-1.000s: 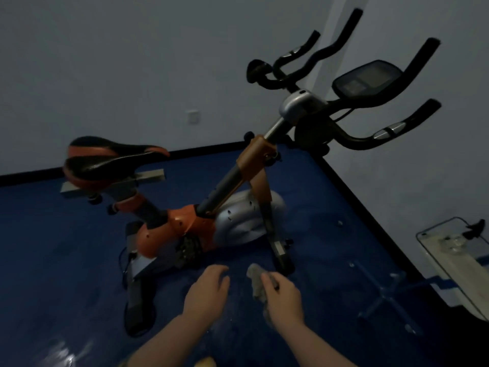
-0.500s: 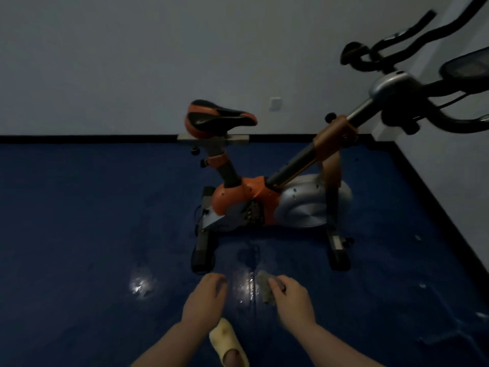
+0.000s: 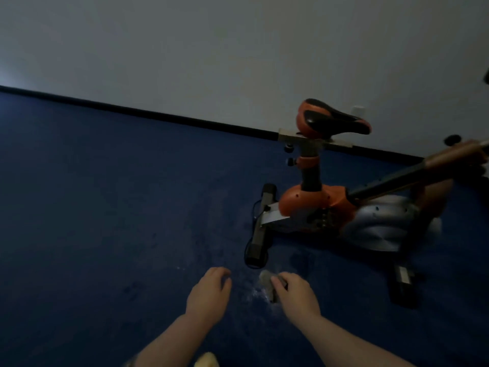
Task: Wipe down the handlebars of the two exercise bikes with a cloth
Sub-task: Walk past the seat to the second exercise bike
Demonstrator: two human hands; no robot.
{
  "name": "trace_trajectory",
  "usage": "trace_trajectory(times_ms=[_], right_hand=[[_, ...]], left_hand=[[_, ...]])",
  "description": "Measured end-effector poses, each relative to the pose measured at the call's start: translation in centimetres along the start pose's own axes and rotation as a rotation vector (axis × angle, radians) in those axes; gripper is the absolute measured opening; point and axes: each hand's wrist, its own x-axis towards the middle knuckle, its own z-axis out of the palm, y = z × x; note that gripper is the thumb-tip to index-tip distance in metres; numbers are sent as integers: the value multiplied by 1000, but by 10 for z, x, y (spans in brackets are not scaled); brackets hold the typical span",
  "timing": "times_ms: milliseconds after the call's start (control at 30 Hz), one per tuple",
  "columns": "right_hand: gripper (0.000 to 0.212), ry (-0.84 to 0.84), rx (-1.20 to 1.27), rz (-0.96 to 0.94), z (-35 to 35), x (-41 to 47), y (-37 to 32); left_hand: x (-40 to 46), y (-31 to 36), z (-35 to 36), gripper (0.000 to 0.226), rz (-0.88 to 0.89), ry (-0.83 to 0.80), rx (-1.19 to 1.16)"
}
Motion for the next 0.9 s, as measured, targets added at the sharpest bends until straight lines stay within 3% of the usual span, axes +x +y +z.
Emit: trace_trajectory(times_ms=[267, 533, 900], right_hand=[[25, 31, 56, -17, 39, 55, -83], [29, 68, 78, 52, 18, 168, -108], [30, 54, 87, -45, -26, 333, -193]], left_hand=[[69, -36, -56, 32, -8, -14, -1], [183, -4, -73, 33, 76, -89, -17], [341, 30, -141, 28, 1, -21, -47]])
